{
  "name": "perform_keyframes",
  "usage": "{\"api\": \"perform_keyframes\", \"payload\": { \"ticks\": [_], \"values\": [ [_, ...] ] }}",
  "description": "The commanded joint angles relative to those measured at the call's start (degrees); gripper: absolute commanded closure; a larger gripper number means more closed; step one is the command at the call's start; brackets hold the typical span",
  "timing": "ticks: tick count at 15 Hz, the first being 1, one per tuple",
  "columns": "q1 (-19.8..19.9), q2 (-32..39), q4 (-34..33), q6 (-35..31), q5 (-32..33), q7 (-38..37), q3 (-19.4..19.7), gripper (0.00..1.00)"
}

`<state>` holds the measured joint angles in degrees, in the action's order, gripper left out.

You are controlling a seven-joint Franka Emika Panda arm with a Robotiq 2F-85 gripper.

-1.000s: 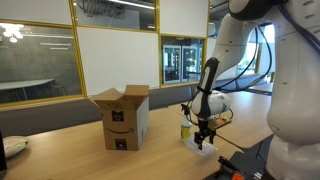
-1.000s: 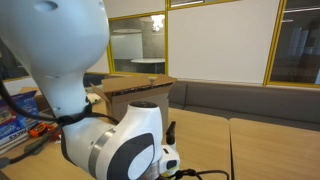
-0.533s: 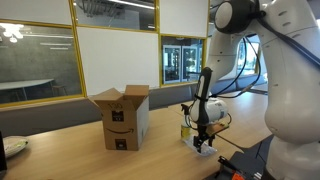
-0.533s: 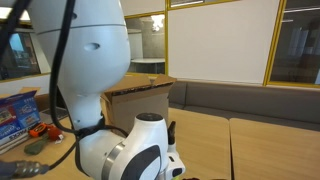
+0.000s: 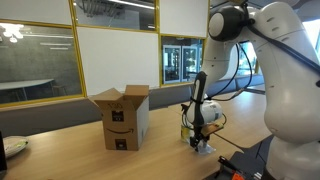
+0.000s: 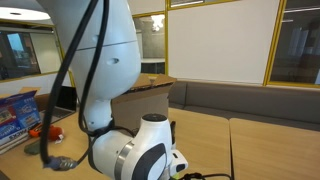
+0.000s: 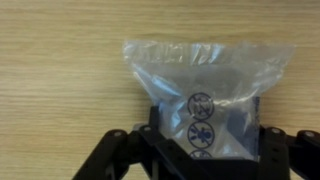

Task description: Pick up the plastics and the bottle from the table and put them in the box

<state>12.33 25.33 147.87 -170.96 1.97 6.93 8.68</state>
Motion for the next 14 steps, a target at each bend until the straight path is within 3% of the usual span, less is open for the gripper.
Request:
{"api": "perform_keyframes", "payload": {
  "ticks": [1, 4, 6, 10, 14],
  "values": [
    [-0.22, 1.19, -1.83, -1.44, -0.28, -1.08, 0.20, 0.58],
    [-1.48, -0.25, -1.64, -0.75, 0.19, -2.31, 1.86, 0.81],
    [-2.82, -2.38, -0.51, 0.05, 0.51, -3.86, 3.95, 0.86],
    [-9.53, -8.87, 2.61, 1.45, 3.89, -9.15, 13.48, 0.85],
    [-19.22, -16.25, 2.43, 2.95, 14.77, -18.14, 26.24, 0.84]
  ]
}}
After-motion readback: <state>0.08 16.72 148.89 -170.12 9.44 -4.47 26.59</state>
